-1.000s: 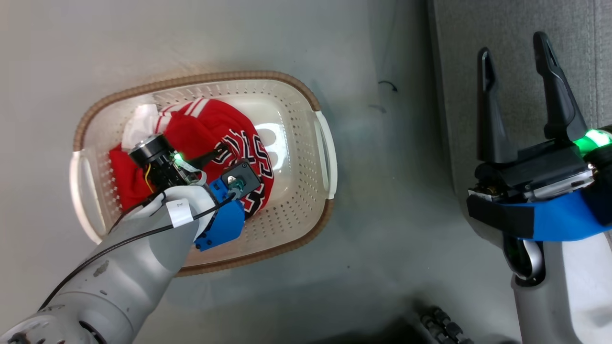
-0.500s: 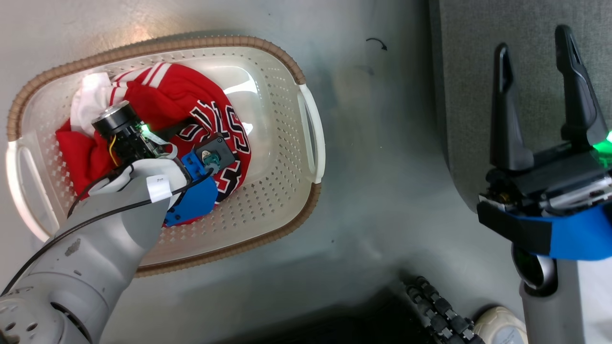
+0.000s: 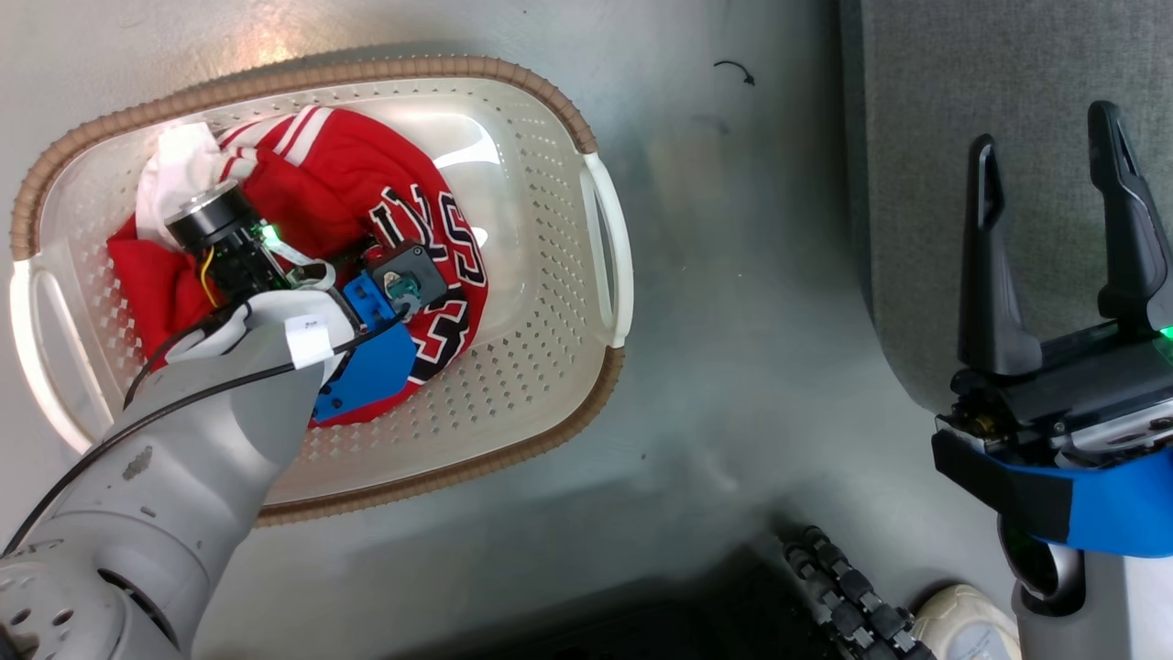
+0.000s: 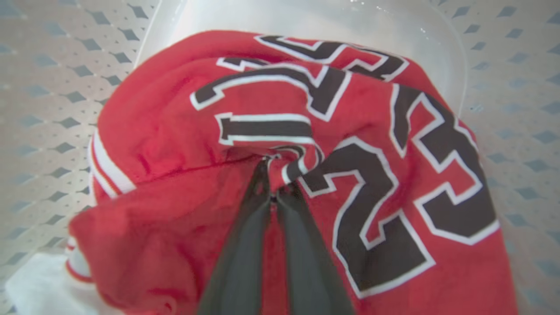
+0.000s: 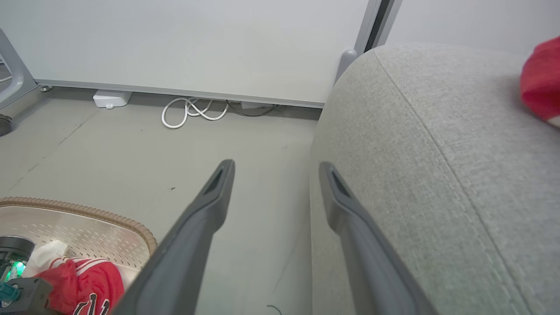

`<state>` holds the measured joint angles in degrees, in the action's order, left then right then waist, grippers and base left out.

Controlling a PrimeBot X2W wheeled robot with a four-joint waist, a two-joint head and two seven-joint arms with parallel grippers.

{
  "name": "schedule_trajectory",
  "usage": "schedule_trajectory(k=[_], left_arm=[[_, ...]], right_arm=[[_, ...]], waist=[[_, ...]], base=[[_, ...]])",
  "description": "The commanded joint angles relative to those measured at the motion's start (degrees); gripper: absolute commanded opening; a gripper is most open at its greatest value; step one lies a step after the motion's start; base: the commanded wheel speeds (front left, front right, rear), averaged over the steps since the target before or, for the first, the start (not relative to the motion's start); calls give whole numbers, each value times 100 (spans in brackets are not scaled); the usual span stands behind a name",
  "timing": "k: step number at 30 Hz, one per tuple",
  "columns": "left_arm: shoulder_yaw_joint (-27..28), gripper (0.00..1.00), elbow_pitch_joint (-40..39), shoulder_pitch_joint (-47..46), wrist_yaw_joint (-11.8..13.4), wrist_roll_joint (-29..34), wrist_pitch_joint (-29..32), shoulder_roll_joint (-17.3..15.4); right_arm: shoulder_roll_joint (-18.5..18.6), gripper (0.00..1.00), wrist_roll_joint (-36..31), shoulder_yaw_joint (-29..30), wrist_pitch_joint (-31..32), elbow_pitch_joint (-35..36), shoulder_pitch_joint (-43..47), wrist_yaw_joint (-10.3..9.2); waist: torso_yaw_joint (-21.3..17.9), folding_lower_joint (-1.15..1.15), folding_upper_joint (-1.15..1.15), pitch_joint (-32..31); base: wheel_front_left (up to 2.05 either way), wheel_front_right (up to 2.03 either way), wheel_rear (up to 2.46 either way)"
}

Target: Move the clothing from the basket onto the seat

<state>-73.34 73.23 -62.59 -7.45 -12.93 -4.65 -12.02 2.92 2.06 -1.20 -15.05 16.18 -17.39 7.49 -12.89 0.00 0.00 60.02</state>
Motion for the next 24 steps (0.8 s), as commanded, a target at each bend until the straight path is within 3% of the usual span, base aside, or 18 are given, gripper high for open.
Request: schedule_trajectory(k=[1,15,24], left_arm=[[-17,0,18,-102,-2,32,-1,10],[-13,0,41,-256,-2,-352,-536,126],[125,0,30,-13,-2,-712,-965,352]], right_arm=[[-5,100,-48,13,-19,39,3,2],[-5,100,-39,-103,-19,-55,-440,2],[-4,100,-69,-82,-19,-320,-654,2]], waist=[[15,0,0,5],[166,0,0,-42],[404,0,0,-567]], base=[[0,0,0],[0,0,0],[0,0,0]])
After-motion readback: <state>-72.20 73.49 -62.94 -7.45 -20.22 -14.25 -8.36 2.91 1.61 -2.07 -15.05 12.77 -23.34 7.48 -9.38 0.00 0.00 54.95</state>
